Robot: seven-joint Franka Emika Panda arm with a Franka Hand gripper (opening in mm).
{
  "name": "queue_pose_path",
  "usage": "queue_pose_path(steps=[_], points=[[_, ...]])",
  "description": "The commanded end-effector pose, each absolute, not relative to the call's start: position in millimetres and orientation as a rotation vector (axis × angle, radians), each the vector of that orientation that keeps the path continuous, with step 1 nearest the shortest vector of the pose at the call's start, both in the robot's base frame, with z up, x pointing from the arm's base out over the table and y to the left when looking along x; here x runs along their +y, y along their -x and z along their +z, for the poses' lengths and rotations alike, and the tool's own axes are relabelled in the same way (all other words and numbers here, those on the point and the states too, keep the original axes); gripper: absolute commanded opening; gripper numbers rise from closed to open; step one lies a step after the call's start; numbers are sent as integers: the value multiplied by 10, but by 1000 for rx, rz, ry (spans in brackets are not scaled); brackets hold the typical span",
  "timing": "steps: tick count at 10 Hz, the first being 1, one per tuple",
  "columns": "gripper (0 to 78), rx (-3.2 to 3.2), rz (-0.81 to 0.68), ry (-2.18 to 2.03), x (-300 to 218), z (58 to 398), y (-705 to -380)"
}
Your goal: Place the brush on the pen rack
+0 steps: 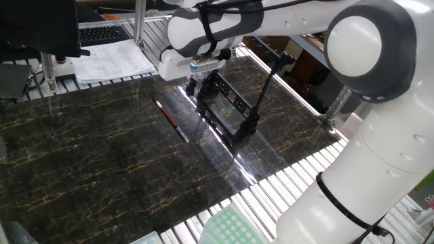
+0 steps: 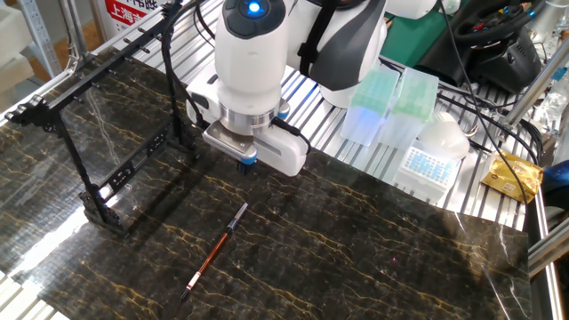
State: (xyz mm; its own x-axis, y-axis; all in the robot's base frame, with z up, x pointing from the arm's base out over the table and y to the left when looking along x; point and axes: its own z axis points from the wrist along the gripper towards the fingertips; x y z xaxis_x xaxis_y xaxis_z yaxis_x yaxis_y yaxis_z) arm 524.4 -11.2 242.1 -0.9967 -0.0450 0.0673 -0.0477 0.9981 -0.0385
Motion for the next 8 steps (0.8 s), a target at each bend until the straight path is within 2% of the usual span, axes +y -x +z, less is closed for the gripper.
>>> queue_pose_path(steps=[1, 8], points=[[0, -3038, 63, -51, -113, 2433, -5251], [0, -2913, 74, -35, -113, 2433, -5251]])
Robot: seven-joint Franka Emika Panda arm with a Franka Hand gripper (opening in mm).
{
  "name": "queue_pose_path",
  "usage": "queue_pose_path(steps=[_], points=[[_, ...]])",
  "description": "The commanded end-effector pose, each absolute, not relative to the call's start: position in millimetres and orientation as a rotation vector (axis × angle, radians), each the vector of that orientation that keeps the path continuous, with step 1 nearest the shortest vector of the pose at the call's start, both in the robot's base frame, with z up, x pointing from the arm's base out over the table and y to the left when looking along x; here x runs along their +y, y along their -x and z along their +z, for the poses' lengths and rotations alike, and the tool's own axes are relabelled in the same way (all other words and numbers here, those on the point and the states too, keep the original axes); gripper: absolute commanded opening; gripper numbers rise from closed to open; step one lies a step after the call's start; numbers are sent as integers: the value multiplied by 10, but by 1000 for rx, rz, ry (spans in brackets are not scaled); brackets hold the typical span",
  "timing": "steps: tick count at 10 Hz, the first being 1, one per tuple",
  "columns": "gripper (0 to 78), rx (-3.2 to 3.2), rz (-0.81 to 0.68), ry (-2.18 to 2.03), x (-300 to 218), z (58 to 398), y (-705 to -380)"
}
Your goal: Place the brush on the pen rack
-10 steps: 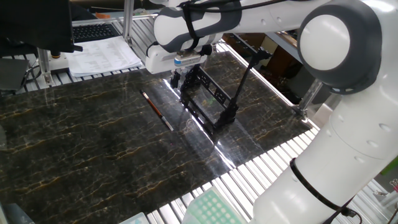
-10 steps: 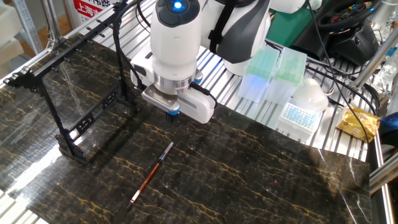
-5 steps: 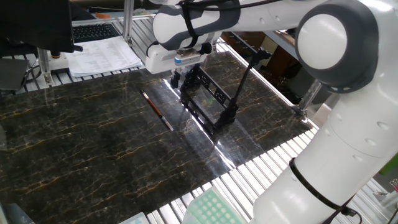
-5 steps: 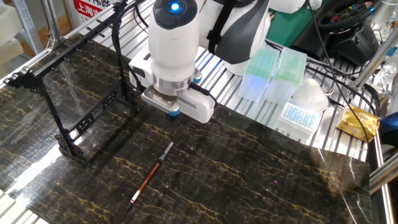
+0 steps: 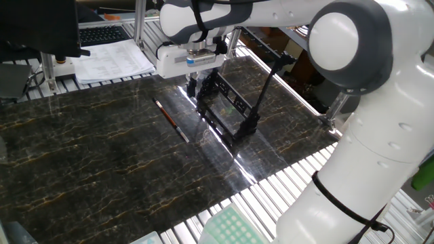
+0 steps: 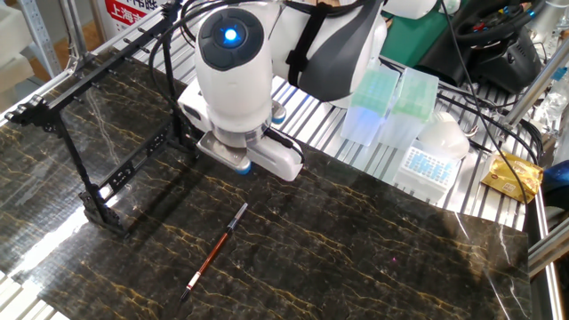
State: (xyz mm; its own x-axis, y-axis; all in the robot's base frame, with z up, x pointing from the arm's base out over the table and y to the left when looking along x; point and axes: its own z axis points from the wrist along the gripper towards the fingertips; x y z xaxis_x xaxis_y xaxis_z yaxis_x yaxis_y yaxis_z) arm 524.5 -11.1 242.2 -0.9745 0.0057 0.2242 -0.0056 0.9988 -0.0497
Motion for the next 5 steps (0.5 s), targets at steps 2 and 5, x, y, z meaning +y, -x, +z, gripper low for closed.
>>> queue_pose_path(steps=[2, 5], points=[[0, -2919, 74, -36, -110, 2405, -5259], [0, -2919, 72, -20, -96, 2288, -5310]])
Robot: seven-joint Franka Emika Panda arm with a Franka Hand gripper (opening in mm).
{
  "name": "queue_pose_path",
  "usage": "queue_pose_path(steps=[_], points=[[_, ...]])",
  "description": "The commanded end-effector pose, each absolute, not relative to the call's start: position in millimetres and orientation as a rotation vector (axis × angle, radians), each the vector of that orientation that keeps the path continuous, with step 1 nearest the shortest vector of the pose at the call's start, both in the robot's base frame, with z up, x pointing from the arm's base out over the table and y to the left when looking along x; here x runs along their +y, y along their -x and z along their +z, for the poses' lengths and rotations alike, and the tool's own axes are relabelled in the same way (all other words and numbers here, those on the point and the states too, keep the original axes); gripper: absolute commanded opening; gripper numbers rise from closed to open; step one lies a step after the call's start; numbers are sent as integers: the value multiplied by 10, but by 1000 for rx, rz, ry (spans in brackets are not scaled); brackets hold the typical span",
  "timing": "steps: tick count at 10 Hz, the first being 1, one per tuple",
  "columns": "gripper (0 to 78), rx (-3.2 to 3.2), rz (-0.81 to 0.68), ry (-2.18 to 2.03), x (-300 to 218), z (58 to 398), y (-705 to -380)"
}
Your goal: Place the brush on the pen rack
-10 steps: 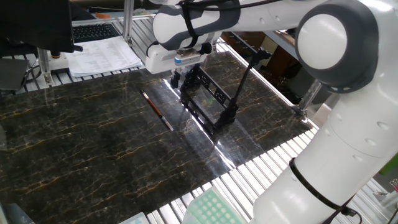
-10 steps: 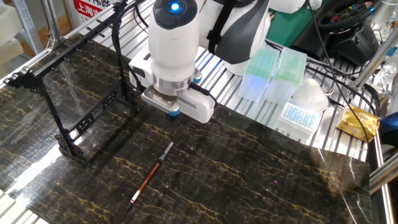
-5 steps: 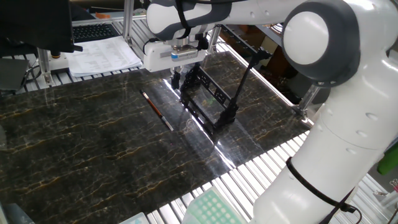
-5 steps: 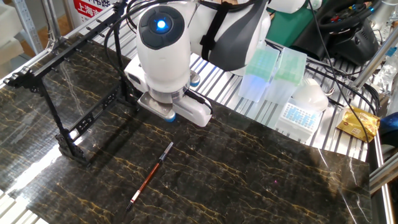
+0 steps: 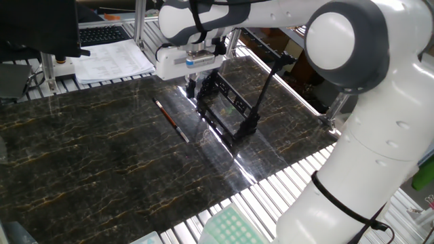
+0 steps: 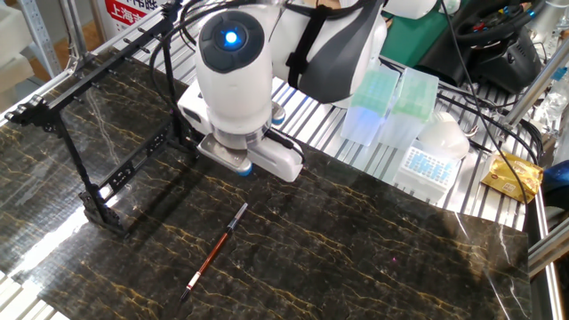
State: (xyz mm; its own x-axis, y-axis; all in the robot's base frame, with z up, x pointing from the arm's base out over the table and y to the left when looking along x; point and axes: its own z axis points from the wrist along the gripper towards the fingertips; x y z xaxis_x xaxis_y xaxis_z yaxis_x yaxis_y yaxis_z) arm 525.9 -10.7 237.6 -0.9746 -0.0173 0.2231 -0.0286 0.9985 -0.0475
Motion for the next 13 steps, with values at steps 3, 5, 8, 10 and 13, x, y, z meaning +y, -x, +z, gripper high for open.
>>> queue_pose_path(steps=[3, 5, 8, 10, 13], points=[[0, -2925, 65, -17, -130, 2200, -5338], [0, -2929, 53, -26, -177, 2134, -5440], [0, -2959, 46, -34, -183, 1928, -5558], [0, -2967, 36, -41, -202, 1813, -5637], [0, -2966, 33, -25, -245, 1729, -5742]])
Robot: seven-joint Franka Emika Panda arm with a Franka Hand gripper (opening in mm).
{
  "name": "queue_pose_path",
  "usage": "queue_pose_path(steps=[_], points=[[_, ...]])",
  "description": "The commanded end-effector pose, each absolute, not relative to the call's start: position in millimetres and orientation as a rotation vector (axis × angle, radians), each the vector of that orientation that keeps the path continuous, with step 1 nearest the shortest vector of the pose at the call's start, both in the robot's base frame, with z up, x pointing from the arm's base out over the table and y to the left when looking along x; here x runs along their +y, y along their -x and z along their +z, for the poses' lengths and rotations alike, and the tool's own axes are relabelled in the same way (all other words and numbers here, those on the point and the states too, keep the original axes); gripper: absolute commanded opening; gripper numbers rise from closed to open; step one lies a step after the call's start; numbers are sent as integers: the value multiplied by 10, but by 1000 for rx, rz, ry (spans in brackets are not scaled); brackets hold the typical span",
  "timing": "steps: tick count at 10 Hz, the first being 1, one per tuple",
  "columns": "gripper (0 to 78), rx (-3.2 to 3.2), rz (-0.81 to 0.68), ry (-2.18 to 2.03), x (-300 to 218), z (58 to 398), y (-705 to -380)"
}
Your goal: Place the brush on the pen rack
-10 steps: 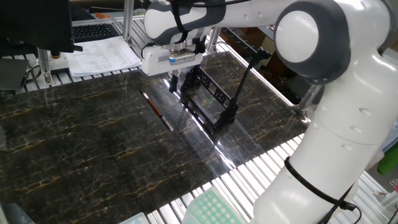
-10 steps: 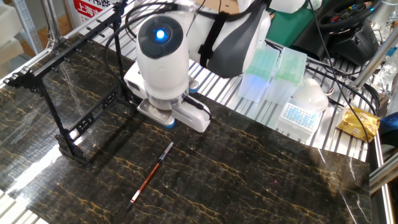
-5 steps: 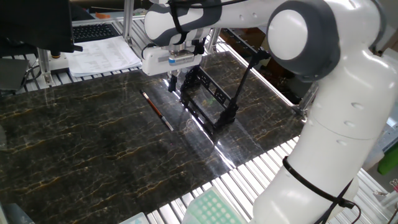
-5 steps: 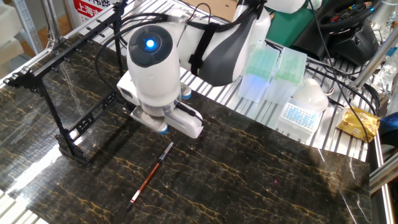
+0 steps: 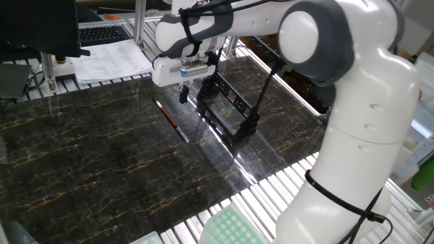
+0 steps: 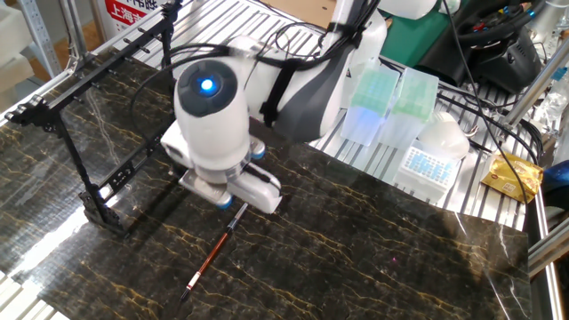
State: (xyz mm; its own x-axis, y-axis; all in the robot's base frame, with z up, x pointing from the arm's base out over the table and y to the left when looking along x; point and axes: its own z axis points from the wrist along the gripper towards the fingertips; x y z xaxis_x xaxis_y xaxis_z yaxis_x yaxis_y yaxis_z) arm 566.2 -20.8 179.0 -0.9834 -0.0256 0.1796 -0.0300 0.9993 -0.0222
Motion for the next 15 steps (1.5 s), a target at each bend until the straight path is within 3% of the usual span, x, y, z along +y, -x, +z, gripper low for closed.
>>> queue_pose_path(steps=[1, 10, 15], points=[[0, -2966, 32, -21, -249, 1711, -5752], [0, -2936, 42, -37, -246, 1675, -5755], [0, -3001, 37, -54, -174, 1372, -5819]])
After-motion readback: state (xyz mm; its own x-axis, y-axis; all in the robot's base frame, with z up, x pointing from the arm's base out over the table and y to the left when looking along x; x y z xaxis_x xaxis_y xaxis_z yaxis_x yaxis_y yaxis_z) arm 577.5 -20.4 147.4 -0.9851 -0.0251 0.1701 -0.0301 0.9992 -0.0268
